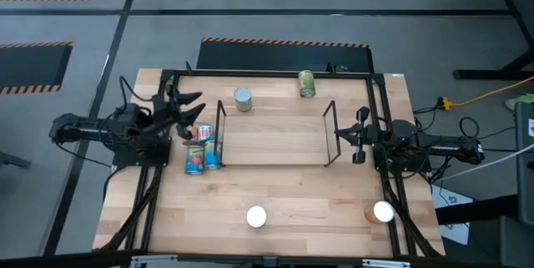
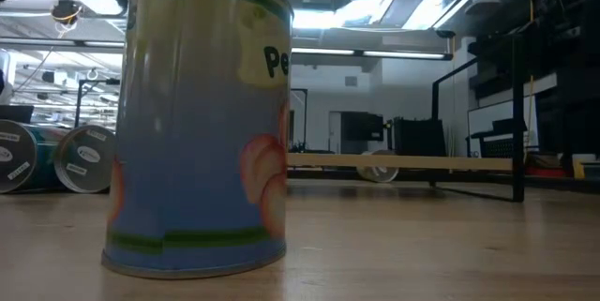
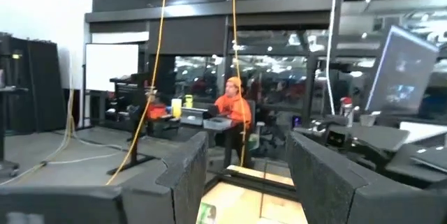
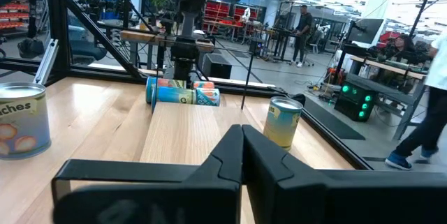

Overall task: Pick and place cans onto a shelf
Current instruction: Put the canned carrots on the shelf

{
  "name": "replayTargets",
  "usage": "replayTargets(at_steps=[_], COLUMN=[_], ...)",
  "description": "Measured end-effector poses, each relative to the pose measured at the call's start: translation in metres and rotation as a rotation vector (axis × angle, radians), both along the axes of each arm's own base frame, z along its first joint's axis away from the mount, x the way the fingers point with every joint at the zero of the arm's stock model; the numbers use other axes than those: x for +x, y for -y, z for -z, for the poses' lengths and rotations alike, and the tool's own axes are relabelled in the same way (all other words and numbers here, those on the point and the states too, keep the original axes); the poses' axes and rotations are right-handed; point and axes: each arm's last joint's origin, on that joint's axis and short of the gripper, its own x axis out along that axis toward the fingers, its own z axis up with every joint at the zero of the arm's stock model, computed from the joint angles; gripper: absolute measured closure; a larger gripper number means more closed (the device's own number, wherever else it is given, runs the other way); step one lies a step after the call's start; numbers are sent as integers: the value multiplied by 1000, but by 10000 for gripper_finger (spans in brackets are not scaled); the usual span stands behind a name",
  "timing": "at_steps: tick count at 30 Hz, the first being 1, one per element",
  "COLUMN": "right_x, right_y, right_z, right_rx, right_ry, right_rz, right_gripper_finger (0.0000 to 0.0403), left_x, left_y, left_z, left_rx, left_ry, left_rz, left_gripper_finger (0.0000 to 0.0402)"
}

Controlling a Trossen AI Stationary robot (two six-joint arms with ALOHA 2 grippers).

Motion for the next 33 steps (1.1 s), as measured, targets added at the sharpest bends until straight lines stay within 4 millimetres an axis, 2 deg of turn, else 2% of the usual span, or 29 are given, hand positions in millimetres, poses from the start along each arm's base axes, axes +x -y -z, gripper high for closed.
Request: replayTargets(at_steps=[10, 17, 24, 29, 33], right_x=[0, 0, 0, 0, 0], right_y=[0, 0, 0, 0, 0], right_z=[0, 0, 0, 0, 0], right_rx=[0, 0, 0, 0, 0], right_ry=[0, 0, 0, 0, 0], right_rz=[0, 0, 1, 0, 0], right_gripper_finger=[392, 392, 392, 392, 392], left_x=[47, 87, 122, 140, 149], left_y=[-30, -72, -127, -164, -188], left_z=[-61, -82, -75, -52, -25], left_rx=[-11, -48, -148, -262, -379], left_ry=[-245, -416, -596, -696, -739], left_rz=[-139, -152, -127, -80, -32], left_gripper_finger=[214, 214, 214, 214, 214])
